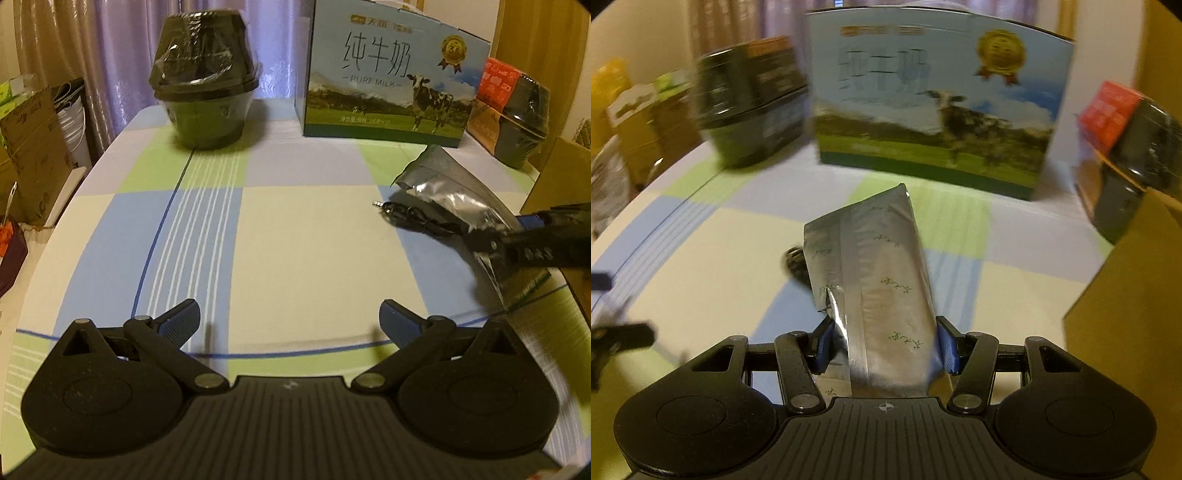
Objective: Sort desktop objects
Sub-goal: 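Grasp the black earphone cable with the left tool while the right tool holds the foil bag, then carry the foil bag and cable over the cardboard box with both tools, then lower the cable into the box and open the left tool while the right tool holds the bag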
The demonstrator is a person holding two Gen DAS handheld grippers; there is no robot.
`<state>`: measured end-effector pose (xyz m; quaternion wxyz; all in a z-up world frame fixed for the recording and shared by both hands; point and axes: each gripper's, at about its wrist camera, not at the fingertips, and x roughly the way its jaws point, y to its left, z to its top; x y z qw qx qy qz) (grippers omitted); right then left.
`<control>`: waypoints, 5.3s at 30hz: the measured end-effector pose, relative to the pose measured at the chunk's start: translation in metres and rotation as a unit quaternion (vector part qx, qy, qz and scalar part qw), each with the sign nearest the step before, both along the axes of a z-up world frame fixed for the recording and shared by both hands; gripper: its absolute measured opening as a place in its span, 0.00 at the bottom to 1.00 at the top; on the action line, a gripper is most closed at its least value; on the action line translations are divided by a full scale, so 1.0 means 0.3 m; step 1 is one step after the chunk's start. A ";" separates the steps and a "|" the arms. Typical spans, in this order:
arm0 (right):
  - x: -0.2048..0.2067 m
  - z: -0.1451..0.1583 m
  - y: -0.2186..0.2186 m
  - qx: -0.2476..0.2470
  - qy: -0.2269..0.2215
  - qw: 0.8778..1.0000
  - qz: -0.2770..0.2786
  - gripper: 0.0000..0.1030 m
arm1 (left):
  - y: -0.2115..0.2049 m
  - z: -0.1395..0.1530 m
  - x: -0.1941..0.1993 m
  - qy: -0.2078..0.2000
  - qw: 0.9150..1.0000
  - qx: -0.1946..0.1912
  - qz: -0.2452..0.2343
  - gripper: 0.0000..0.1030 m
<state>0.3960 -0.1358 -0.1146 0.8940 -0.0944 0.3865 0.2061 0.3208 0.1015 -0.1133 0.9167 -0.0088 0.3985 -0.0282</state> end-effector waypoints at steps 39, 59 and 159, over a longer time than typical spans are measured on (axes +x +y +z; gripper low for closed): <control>-0.181 0.000 -0.213 0.124 0.029 0.980 -0.154 0.50 | -0.290 -0.041 0.240 -0.024 0.983 0.024 -0.183 0.64; -0.346 0.038 -0.211 0.146 0.039 0.979 -0.137 0.50 | -0.322 -0.006 -0.033 0.042 0.988 0.026 -0.146 0.10; -1.059 0.557 -0.926 0.184 -0.095 0.943 -0.259 0.49 | -0.993 0.527 -0.661 -0.047 0.972 -0.079 -0.216 0.10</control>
